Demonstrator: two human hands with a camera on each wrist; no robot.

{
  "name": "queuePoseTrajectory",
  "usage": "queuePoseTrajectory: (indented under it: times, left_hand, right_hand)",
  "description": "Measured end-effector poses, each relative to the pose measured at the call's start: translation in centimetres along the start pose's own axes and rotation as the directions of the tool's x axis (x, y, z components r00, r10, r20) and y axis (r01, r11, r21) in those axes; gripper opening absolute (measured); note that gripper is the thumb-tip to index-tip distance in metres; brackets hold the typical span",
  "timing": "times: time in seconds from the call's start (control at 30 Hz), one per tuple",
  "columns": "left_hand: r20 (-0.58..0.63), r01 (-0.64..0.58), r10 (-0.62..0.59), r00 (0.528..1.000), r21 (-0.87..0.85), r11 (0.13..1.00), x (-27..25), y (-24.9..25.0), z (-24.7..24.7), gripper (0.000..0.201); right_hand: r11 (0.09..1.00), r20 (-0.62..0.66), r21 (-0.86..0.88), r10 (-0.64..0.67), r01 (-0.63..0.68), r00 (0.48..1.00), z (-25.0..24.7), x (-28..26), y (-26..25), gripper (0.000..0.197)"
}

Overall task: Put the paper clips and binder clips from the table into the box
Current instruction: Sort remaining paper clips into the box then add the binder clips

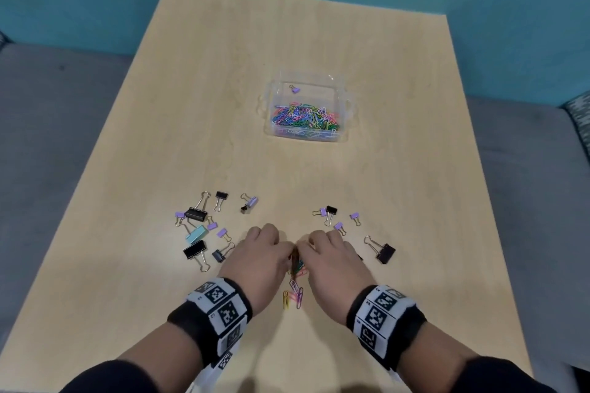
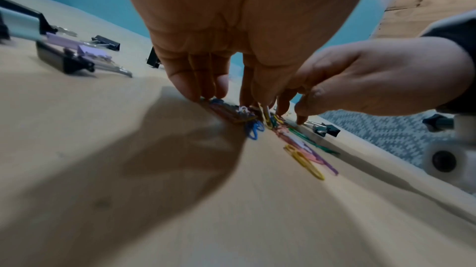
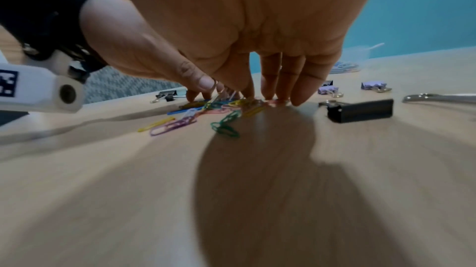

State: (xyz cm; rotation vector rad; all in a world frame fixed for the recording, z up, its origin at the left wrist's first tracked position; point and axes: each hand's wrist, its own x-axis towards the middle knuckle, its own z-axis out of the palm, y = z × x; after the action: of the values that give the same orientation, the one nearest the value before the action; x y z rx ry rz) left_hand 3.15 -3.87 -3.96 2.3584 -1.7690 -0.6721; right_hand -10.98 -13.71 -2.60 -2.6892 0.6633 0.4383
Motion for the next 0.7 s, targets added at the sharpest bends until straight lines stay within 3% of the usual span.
queuePoseTrajectory:
  times: [0.1,0.17,0.23,0.33,0.43,0.57,0.7]
  left_hand:
    - [-0.027,-0.009,0.007,1.000,-0.075,0.997,-1.4,-0.6,0.1,0.019]
    - [-0.044,0.047,-0.055,0.998,-0.167,0.985,-2.8,-1.0,0.3,0.039]
    - [-0.004,0.106,-0.109,0.994,-0.204,0.973,-3.9,-1.0,0.6,0.067]
    - [0.031,0.116,-0.114,0.993,-0.104,0.988,-3.8,-0.2,1.2,0.087]
    - [-0.007,0.108,-0.108,0.994,-0.062,0.992,-2.7,0.6,1.9,0.075]
    - [-0.034,0.149,-0.155,0.987,-0.142,0.979,-1.4,0.8,2.1,0.029]
    - [-0.077,0.126,-0.137,0.988,-0.133,0.983,-0.2,0.4,2.2,0.010]
  right_hand:
    - [0.998,-0.039,0.060,-0.033,0.036,0.999,0.4,-1.7,0.6,0.045]
    - [0.982,-0.066,0.179,0.073,-0.060,0.995,0.6,-3.0,1.0,0.049]
    - [0.954,-0.007,0.249,0.176,-0.169,0.984,0.7,-3.5,1.2,0.053]
    - [0.964,0.045,0.217,0.150,-0.156,0.988,1.3,-3.0,0.8,0.069]
    - [0.976,0.014,0.192,0.107,-0.108,0.994,1.9,-1.5,-0.2,0.057]
    - [0.978,-0.040,0.187,0.099,-0.090,0.994,2.4,-0.2,-0.8,0.028]
    - [0.985,-0.035,0.157,0.078,-0.072,0.996,1.9,0.4,-0.8,0.030]
